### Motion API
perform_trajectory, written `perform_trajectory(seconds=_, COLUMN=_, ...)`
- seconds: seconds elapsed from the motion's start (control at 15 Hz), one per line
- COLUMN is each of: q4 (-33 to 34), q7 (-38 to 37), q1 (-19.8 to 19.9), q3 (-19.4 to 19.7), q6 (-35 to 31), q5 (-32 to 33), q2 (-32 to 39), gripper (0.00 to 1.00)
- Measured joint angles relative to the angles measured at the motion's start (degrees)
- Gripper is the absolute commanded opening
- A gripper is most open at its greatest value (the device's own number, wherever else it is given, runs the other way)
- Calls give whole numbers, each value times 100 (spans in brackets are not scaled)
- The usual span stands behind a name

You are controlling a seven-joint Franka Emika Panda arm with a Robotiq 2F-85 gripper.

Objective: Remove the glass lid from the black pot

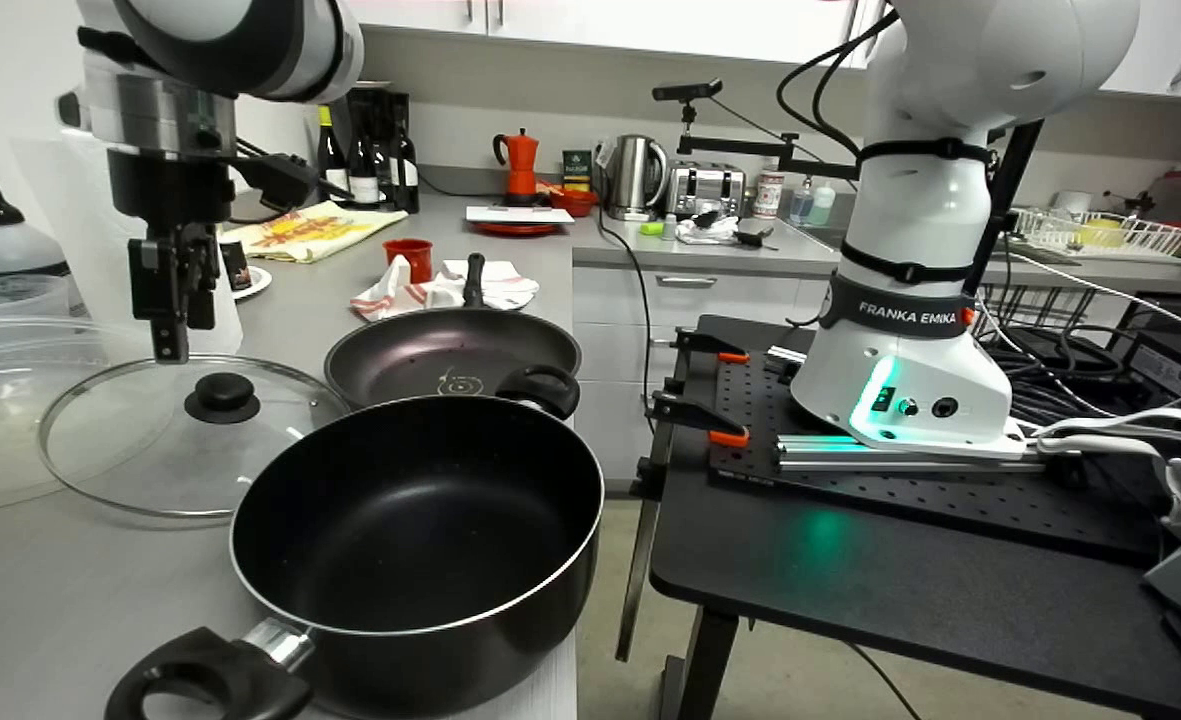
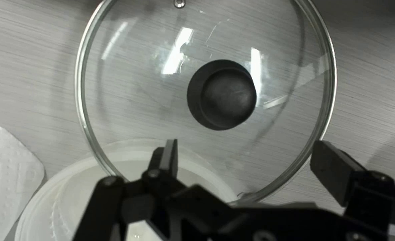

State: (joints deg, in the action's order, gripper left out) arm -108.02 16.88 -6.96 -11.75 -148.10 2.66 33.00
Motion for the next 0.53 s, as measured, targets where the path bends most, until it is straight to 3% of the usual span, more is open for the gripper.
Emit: perform_trajectory(seconds=0.53, q4=-992, q7=13, q1=85, q3=-201, q6=511, q5=-222, q2=-1279, gripper=100)
